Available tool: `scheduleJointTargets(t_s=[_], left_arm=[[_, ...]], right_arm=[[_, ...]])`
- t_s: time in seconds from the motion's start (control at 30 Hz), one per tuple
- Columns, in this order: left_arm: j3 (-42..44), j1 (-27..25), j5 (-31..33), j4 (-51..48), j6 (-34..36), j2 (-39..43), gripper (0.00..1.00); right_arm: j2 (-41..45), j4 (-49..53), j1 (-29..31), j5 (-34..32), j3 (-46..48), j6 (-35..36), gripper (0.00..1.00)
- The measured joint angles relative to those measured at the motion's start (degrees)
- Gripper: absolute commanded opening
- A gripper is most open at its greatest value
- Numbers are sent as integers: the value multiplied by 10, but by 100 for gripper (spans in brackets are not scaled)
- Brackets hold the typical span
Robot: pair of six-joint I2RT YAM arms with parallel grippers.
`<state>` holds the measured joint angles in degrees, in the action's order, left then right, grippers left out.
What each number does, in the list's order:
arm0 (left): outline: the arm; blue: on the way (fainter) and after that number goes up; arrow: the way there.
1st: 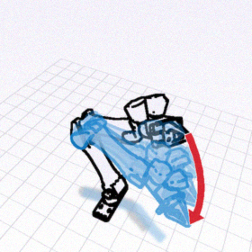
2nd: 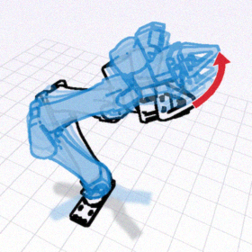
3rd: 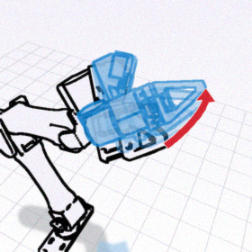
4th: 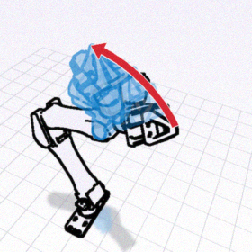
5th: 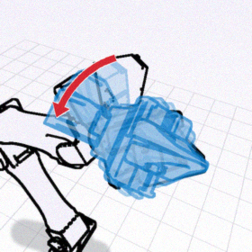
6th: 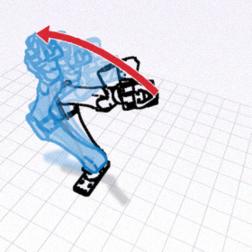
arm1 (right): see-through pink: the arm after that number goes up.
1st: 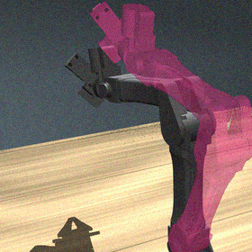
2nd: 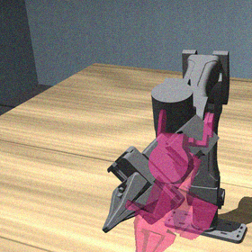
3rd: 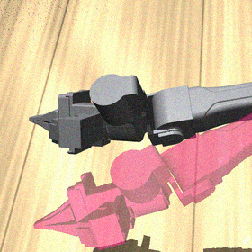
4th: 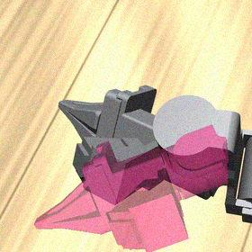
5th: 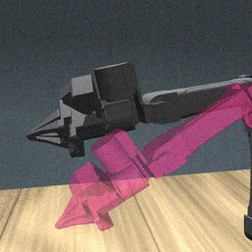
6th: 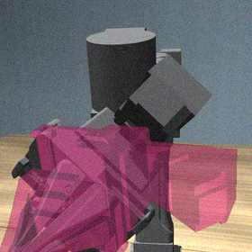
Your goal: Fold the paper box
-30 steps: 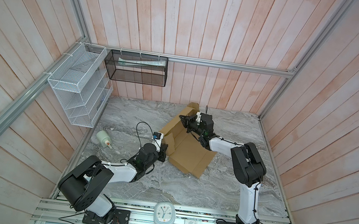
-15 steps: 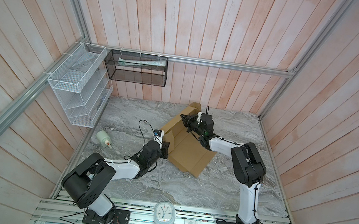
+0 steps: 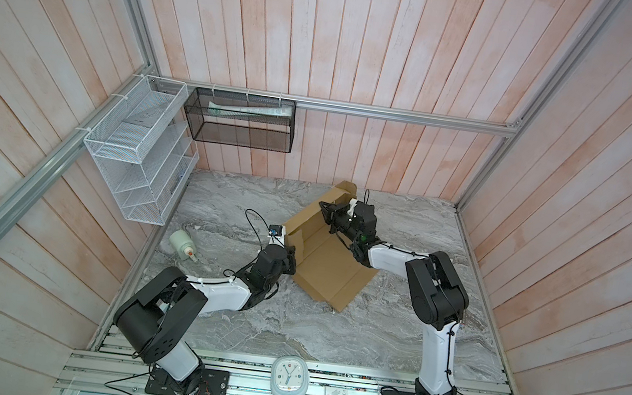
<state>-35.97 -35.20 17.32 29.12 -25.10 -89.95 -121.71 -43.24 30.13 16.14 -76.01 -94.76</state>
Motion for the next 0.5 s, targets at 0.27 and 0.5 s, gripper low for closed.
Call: scheduleJointTargets(t_s=[0.27, 0.5], left_arm=[[-20, -9, 42, -13, -6, -17, 43], [-23, -22, 77, -12, -11, -23, 45]], right_arm=[[0, -13, 1, -9, 7, -9, 0], [0, -18, 1, -9, 9, -12, 0]])
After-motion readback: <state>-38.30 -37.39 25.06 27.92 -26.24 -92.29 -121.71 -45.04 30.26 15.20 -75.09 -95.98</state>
